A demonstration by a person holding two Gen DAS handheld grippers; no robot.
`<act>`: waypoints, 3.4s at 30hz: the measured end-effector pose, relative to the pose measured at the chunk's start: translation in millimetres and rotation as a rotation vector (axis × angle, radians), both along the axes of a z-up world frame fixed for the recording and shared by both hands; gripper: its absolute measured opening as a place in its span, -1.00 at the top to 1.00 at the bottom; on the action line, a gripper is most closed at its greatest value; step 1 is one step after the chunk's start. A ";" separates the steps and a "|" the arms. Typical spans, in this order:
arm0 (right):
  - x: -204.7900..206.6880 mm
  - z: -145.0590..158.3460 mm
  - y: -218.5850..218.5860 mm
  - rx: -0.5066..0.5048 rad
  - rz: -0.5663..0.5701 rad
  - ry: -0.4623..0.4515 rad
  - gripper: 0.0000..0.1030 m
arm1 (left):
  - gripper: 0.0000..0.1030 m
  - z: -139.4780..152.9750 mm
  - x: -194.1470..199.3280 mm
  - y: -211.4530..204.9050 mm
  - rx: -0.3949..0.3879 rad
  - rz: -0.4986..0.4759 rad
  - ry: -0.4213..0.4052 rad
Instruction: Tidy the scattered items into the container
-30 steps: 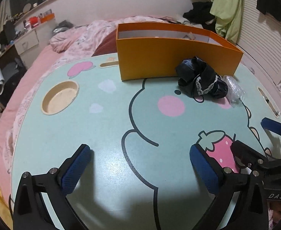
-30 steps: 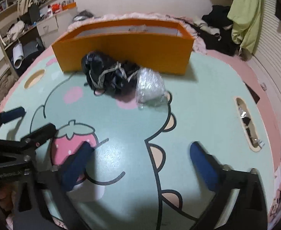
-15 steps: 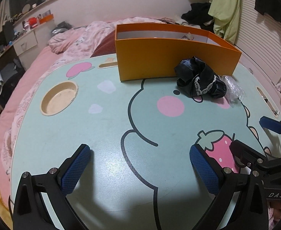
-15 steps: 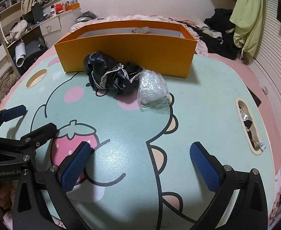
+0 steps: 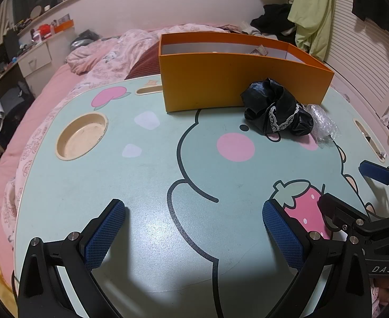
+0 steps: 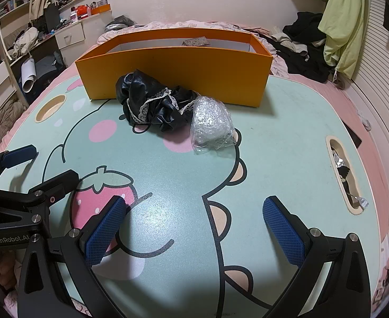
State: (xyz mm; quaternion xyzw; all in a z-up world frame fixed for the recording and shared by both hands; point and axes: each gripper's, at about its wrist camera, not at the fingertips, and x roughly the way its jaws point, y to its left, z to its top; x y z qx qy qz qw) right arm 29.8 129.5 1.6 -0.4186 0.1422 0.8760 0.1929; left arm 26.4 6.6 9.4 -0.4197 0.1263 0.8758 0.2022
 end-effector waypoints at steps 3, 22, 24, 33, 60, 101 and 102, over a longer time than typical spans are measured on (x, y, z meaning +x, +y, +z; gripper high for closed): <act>-0.2 0.4 -0.5 0.000 0.000 0.000 -0.99 | -1.00 0.0 0.0 0.0 0.000 -0.001 0.000; -0.2 0.5 -0.6 0.000 0.000 0.000 -0.99 | -1.00 -0.1 -0.6 -0.1 0.000 -0.004 0.000; -0.2 0.2 -0.2 0.000 0.000 0.000 -0.99 | -1.00 -0.1 -0.5 -0.3 0.000 -0.004 0.000; -0.3 0.3 -0.5 0.001 -0.001 0.001 -0.99 | -1.00 -0.1 -0.7 -0.3 0.000 -0.005 0.000; -25.4 24.7 60.2 -0.114 -0.024 0.057 -0.54 | -1.00 0.3 -0.2 -0.8 0.001 -0.010 0.000; 38.7 36.0 89.2 -0.110 -0.026 0.237 0.37 | 0.11 33.6 -12.4 98.3 0.078 -0.186 0.002; 37.0 34.6 88.4 -0.121 -0.021 0.235 0.37 | 0.11 41.0 -5.9 86.9 0.110 -0.190 0.003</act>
